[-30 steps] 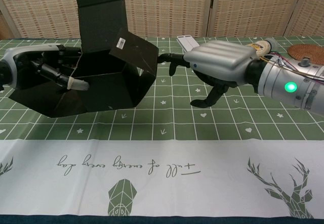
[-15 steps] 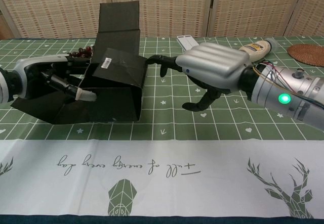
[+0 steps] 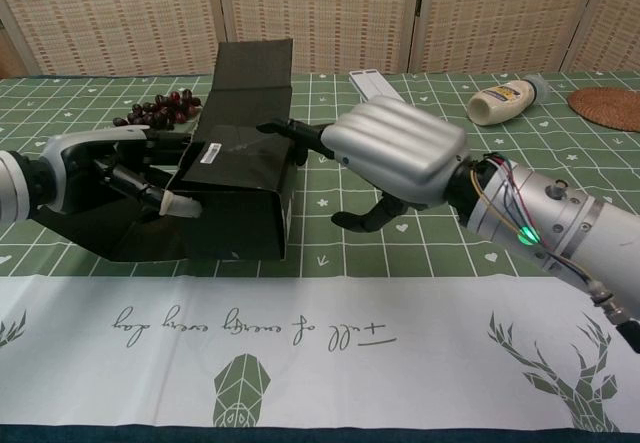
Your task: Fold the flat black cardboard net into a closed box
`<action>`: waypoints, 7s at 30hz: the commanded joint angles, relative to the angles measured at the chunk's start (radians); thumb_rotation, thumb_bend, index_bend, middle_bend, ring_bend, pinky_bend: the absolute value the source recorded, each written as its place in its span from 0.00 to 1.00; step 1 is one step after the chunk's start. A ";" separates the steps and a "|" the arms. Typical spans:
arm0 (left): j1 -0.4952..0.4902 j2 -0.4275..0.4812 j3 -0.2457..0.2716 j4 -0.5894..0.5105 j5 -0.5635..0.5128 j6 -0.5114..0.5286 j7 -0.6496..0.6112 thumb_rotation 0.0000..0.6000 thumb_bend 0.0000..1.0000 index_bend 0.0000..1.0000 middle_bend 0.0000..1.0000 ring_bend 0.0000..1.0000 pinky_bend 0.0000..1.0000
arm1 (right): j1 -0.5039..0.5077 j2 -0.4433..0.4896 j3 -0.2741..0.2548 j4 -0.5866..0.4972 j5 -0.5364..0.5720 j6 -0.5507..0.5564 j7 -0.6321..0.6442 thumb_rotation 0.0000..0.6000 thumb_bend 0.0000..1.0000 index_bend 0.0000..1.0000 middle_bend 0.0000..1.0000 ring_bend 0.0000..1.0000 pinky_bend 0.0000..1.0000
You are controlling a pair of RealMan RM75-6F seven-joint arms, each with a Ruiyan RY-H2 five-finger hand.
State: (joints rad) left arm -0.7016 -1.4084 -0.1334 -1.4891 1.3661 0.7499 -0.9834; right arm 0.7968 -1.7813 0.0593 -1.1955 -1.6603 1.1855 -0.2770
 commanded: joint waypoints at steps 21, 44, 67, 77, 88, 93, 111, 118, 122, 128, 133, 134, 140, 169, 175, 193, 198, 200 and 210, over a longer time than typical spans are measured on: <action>0.002 0.003 0.003 0.020 0.037 -0.011 -0.102 1.00 0.05 0.27 0.22 0.59 0.78 | -0.003 -0.203 -0.006 0.345 -0.108 0.203 0.218 1.00 0.12 0.00 0.00 0.69 1.00; 0.002 0.005 0.020 0.037 0.059 -0.007 -0.147 1.00 0.05 0.27 0.22 0.59 0.78 | 0.018 -0.213 0.033 0.352 -0.100 0.248 0.220 1.00 0.11 0.00 0.00 0.67 1.00; -0.028 -0.048 0.034 0.056 0.061 -0.015 -0.011 1.00 0.05 0.26 0.22 0.59 0.78 | 0.079 -0.211 0.015 0.383 -0.126 0.202 0.174 1.00 0.12 0.09 0.19 0.72 1.00; -0.037 -0.093 0.043 0.102 0.055 -0.019 0.049 1.00 0.05 0.26 0.21 0.60 0.78 | 0.095 -0.216 -0.016 0.402 -0.132 0.146 0.164 1.00 0.17 0.26 0.30 0.76 1.00; -0.035 -0.111 0.047 0.110 0.053 -0.003 0.104 1.00 0.05 0.24 0.21 0.59 0.78 | 0.105 -0.221 -0.032 0.411 -0.133 0.119 0.158 1.00 0.20 0.31 0.34 0.77 1.00; -0.038 -0.111 0.047 0.108 0.053 -0.006 0.105 1.00 0.05 0.23 0.21 0.59 0.78 | 0.104 -0.213 -0.039 0.398 -0.134 0.112 0.150 1.00 0.21 0.31 0.34 0.77 1.00; -0.042 -0.106 0.051 0.102 0.059 -0.011 0.083 1.00 0.05 0.19 0.20 0.59 0.78 | 0.110 -0.185 -0.062 0.354 -0.142 0.071 0.116 1.00 0.25 0.33 0.35 0.77 1.00; -0.044 -0.096 0.052 0.093 0.063 -0.013 0.069 1.00 0.05 0.16 0.17 0.59 0.78 | 0.119 -0.156 -0.074 0.317 -0.149 0.039 0.088 1.00 0.27 0.34 0.35 0.77 1.00; -0.044 -0.094 0.053 0.090 0.064 -0.015 0.061 1.00 0.05 0.16 0.17 0.59 0.78 | 0.129 -0.130 -0.079 0.283 -0.152 0.010 0.073 1.00 0.31 0.40 0.38 0.77 1.00; -0.045 -0.093 0.055 0.088 0.064 -0.019 0.046 1.00 0.05 0.17 0.17 0.59 0.78 | 0.150 -0.088 -0.084 0.229 -0.155 -0.038 0.052 1.00 0.43 0.51 0.46 0.79 1.00; -0.044 -0.091 0.056 0.085 0.068 -0.015 0.033 1.00 0.05 0.17 0.17 0.59 0.78 | 0.163 -0.064 -0.078 0.192 -0.153 -0.063 0.044 1.00 0.51 0.62 0.59 0.81 1.00; -0.044 -0.091 0.056 0.085 0.068 -0.015 0.031 1.00 0.05 0.18 0.17 0.60 0.78 | 0.165 -0.062 -0.077 0.187 -0.152 -0.067 0.043 1.00 0.52 0.66 0.63 0.81 1.00; -0.042 -0.091 0.060 0.088 0.071 -0.013 0.021 1.00 0.05 0.18 0.17 0.59 0.78 | 0.166 -0.052 -0.073 0.168 -0.147 -0.075 0.035 1.00 0.55 0.76 0.73 0.82 1.00; 0.020 0.009 0.027 -0.043 0.028 0.120 0.208 1.00 0.05 0.05 0.00 0.56 0.78 | -0.006 0.262 -0.022 -0.266 0.119 -0.118 -0.036 1.00 0.31 0.00 0.16 0.78 1.00; 0.039 0.055 0.024 -0.068 -0.003 0.125 0.248 1.00 0.05 0.05 0.00 0.56 0.78 | -0.016 0.263 -0.009 -0.273 0.196 -0.181 0.014 1.00 0.29 0.00 0.16 0.78 1.00; 0.098 0.136 0.033 -0.131 0.031 0.178 0.227 1.00 0.05 0.05 0.00 0.56 0.78 | -0.048 0.205 0.067 -0.402 0.574 -0.355 0.124 1.00 0.02 0.00 0.08 0.76 1.00; 0.107 0.142 0.036 -0.139 0.050 0.193 0.215 1.00 0.05 0.05 0.00 0.56 0.78 | -0.042 0.128 0.107 -0.388 0.677 -0.370 0.168 1.00 0.00 0.00 0.05 0.75 1.00; 0.110 0.147 0.038 -0.142 0.056 0.198 0.212 1.00 0.05 0.05 0.00 0.56 0.78 | -0.038 0.110 0.122 -0.387 0.707 -0.385 0.191 1.00 0.00 0.00 0.04 0.74 1.00; 0.124 0.161 0.044 -0.141 0.078 0.217 0.173 1.00 0.05 0.05 0.00 0.56 0.78 | -0.028 -0.036 0.176 -0.310 0.749 -0.330 0.232 1.00 0.00 0.00 0.03 0.73 1.00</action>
State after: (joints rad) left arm -0.5782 -1.2480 -0.0904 -1.6309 1.4425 0.9653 -0.8090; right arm 0.7639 -1.7927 0.2248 -1.5260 -0.9192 0.8417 -0.0473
